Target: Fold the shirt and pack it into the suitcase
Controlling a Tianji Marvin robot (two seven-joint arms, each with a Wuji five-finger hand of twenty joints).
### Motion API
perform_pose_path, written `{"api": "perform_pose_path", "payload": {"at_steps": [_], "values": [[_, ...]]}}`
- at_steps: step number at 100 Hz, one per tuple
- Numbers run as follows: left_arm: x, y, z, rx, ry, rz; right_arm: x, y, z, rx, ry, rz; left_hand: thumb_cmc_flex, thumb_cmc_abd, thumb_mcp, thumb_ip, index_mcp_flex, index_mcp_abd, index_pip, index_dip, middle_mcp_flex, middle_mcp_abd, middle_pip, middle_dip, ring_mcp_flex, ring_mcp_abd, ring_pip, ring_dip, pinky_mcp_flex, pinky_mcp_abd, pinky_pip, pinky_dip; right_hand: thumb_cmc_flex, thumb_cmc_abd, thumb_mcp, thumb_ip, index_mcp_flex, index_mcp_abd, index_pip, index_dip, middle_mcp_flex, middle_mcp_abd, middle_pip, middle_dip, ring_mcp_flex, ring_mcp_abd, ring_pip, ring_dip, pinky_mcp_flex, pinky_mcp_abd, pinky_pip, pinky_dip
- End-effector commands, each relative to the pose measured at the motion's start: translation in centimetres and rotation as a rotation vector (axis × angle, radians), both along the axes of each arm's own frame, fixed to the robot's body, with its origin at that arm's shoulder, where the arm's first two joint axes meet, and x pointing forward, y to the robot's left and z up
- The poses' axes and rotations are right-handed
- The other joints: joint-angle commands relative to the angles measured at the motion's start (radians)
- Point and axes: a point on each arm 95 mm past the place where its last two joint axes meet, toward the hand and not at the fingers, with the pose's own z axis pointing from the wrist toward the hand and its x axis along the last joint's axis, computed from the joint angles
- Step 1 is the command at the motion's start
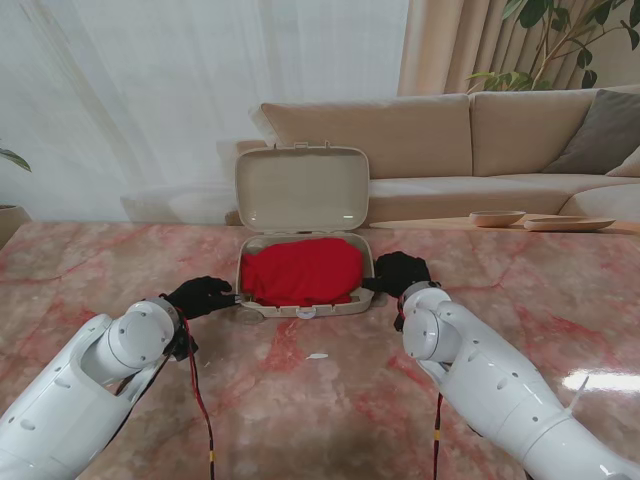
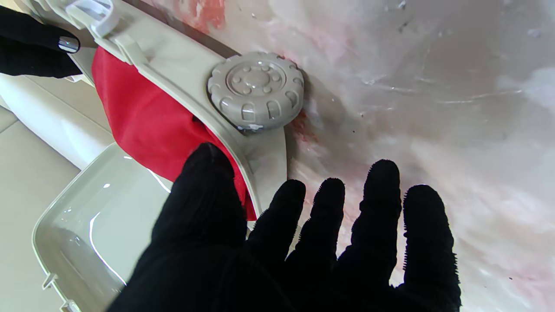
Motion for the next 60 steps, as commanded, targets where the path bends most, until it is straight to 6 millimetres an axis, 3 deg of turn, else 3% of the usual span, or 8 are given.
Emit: {"api": "perform_pose_path", "payload": {"at_steps": [1, 60], "values": [[-0.2, -0.1, -0.4, -0.001, 0.016, -0.011, -0.6, 0.3, -0.7, 0.006, 0.028, 0.013, -0.021, 0.052, -0.035, 0.009, 0.019, -0.008, -0.011, 0.002, -0.024, 0.008, -0.018, -0.012, -0.032, 0.024, 0.008, 0.010, -0.015, 0.023, -0.017, 0.015, 0.010, 0.015, -0.022, 0.049, 0.019, -0.016, 0.003, 0.005, -0.026, 0.020, -0.012, 0.009, 0.008, 0.016, -0.003, 0.021, -0.016, -0.010, -0.016, -0.002], [-0.5, -0.6, -1.1, -0.013, 0.036, -0.073, -2.1, 0.6, -0.2, 0.017, 0.030, 0.103, -0.018, 0.055, -0.034, 0.012, -0.004, -0.038, 0.001, 0.009, -0.034, -0.001, -0.024, -0.014, -0.040, 0.016, -0.007, 0.008, -0.026, 0.030, -0.030, 0.023, 0.011, 0.005, 0.001, 0.049, 0.032, -0.025, 0.010, 0.000, -0.012, 0.012, -0.029, 0.003, 0.020, 0.015, -0.014, 0.020, -0.006, -0.004, -0.020, 0.002]]}}
